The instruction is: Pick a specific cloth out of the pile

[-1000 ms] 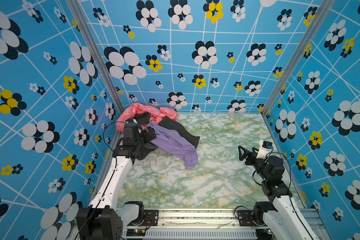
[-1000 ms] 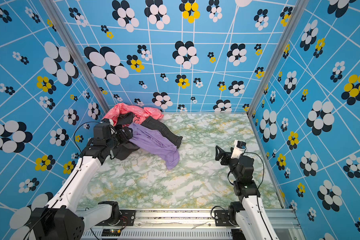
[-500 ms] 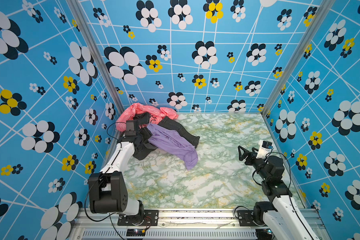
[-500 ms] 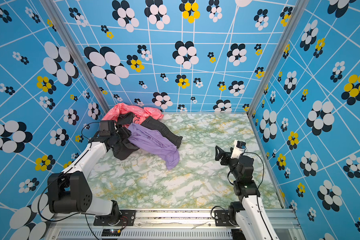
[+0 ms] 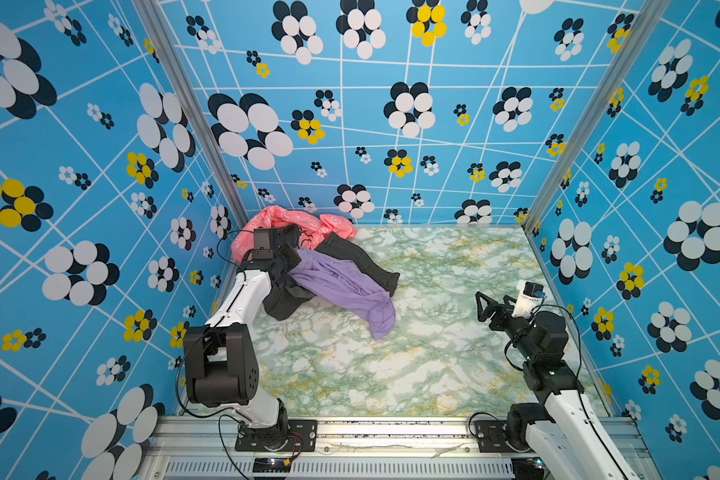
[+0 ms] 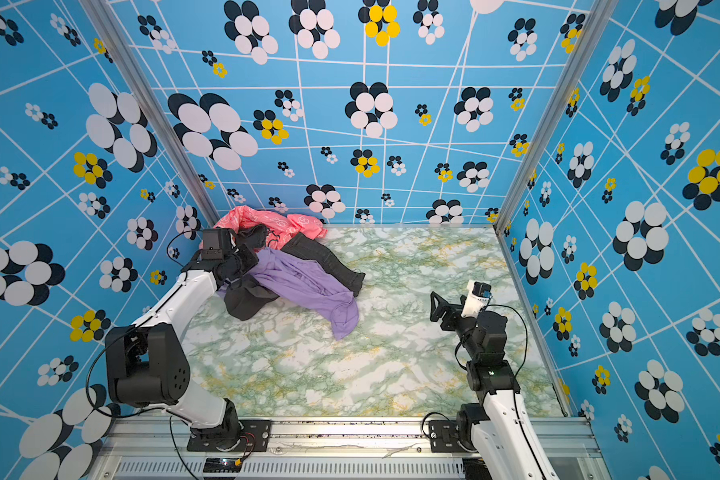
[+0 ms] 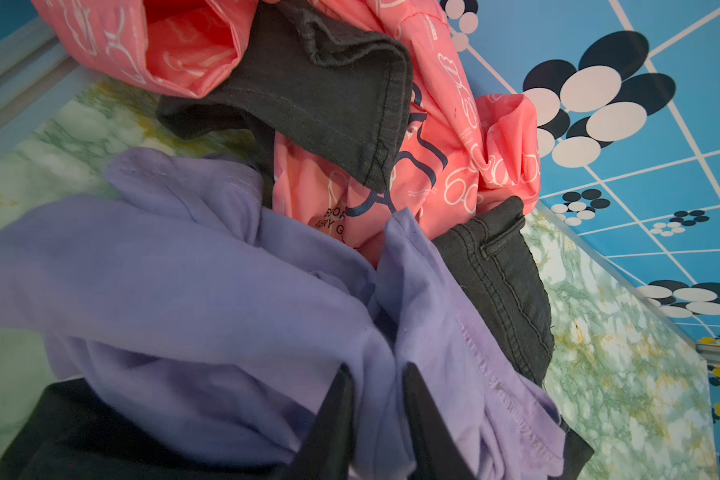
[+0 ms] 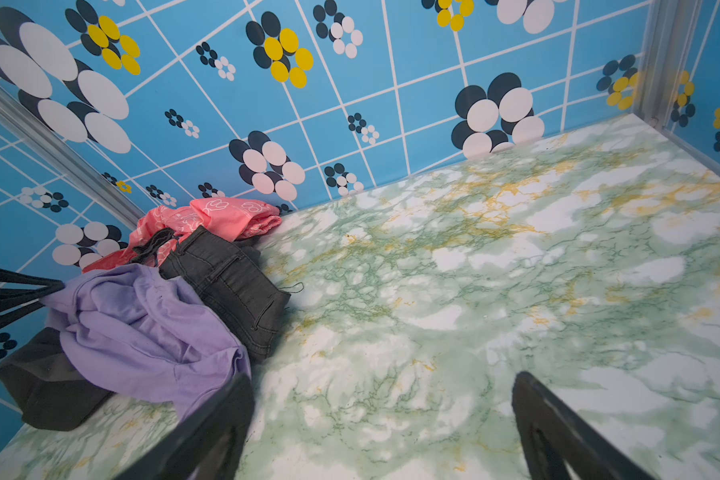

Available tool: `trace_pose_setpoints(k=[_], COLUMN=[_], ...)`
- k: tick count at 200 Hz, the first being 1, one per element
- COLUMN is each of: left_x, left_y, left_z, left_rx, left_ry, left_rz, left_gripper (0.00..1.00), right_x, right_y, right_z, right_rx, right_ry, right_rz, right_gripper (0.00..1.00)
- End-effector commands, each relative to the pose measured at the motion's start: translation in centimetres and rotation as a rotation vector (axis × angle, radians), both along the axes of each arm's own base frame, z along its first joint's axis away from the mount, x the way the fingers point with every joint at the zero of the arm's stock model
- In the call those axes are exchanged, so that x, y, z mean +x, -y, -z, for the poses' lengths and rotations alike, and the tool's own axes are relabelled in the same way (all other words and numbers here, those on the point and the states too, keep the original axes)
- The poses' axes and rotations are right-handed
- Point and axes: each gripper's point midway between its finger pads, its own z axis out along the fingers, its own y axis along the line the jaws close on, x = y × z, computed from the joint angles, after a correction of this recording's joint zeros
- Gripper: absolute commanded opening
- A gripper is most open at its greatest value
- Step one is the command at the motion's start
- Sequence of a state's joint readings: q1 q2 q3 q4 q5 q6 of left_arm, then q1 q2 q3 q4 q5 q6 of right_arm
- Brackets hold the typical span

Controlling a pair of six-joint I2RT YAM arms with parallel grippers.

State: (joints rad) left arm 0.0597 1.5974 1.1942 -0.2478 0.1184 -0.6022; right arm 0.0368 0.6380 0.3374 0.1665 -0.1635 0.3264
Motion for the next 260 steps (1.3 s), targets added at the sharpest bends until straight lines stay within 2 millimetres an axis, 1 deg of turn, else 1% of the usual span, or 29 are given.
trace_pose_setpoints(k=[1, 5, 17, 32, 45, 63, 85, 101, 122, 130, 146, 158, 168, 181, 197, 213, 221, 231, 248, 251, 260], left_x=[0.7, 0.7, 0.7, 0.8, 0.9, 0.8, 0.5, -0.2, -2.0, -2.9, -4.9, -6.4, -7.9, -9.7, -11.5, -13.1, -13.7, -14.5, -15.9, -16.3, -17.0], left_y=[0.1, 0.1, 0.0, 0.0, 0.1, 0.8, 3.0, 5.7, 10.8, 12.7, 17.0, 20.2, 23.2, 26.8, 30.9, 34.6, 36.3, 38.5, 41.4, 41.9, 42.9], left_z=[-0.9, -1.1, -2.2, -4.4, -7.1, -11.0, -16.2, -20.4, -25.7, -27.4, -29.7, -30.7, -30.9, -30.5, -28.8, -26.3, -24.9, -22.5, -17.8, -16.9, -14.3], left_rx=[-0.015, -0.014, -0.01, -0.001, 0.013, 0.044, 0.098, 0.166, 0.254, 0.263, 0.238, 0.209, 0.204, 0.228, 0.259, 0.247, 0.232, 0.215, 0.216, 0.222, 0.249], left_ry=[0.026, 0.033, 0.067, 0.123, 0.184, 0.272, 0.391, 0.496, 0.643, 0.691, 0.768, 0.808, 0.831, 0.842, 0.819, 0.779, 0.751, 0.704, 0.596, 0.576, 0.513], left_rz=[0.01, 0.008, 0.003, -0.001, 0.005, 0.027, 0.092, 0.172, 0.311, 0.363, 0.486, 0.584, 0.674, 0.786, 0.906, 1.014, 1.061, 1.12, 1.217, 1.235, 1.28], left_gripper=[0.02, 0.0, 0.0, 0.0, 0.0, 0.0, 0.0, 0.0, 0.0, 0.0, 0.0, 0.0, 0.0, 0.0, 0.0, 0.0, 0.0, 0.0, 0.0, 0.03, 0.17], right_x=[-0.1, -0.1, -0.1, -0.1, -0.2, -0.2, -0.2, -0.2, -0.4, -0.4, -0.4, -0.4, -0.4, -0.3, -0.3, -0.3, -0.4, -0.4, -0.7, -0.8, -0.9], right_y=[-0.3, -0.3, -0.3, -0.4, -0.4, -0.4, -0.4, -0.4, -0.4, -0.4, -0.3, -0.3, -0.3, -0.1, 0.0, 0.2, 0.3, 0.5, 0.8, 0.8, 0.9], right_z=[-0.1, -0.1, -0.1, -0.2, -0.3, -0.5, -0.8, -1.0, -1.2, -1.3, -1.5, -1.6, -1.7, -1.9, -2.6, -3.3, -3.7, -4.1, -4.9, -5.0, -5.2], right_rx=[-0.006, -0.004, 0.001, 0.009, 0.017, 0.03, 0.05, 0.055, 0.056, 0.058, 0.069, 0.079, 0.088, 0.106, 0.13, 0.144, 0.15, 0.154, 0.155, 0.153, 0.145], right_ry=[0.009, 0.008, 0.007, 0.007, 0.01, 0.014, 0.02, 0.024, 0.03, 0.032, 0.038, 0.042, 0.046, 0.053, 0.07, 0.087, 0.096, 0.107, 0.13, 0.132, 0.136], right_rz=[-0.013, -0.013, -0.012, -0.014, -0.013, -0.01, -0.007, -0.006, -0.005, -0.005, 0.0, 0.003, 0.006, 0.018, 0.03, 0.041, 0.048, 0.057, 0.07, 0.072, 0.077], right_gripper=[0.99, 0.99, 0.99, 0.99, 0.99, 0.99, 0.99, 0.99, 0.99, 0.99, 0.99, 0.99, 0.99, 0.99, 0.99, 0.99, 0.99, 0.99, 0.99, 0.99, 0.99])
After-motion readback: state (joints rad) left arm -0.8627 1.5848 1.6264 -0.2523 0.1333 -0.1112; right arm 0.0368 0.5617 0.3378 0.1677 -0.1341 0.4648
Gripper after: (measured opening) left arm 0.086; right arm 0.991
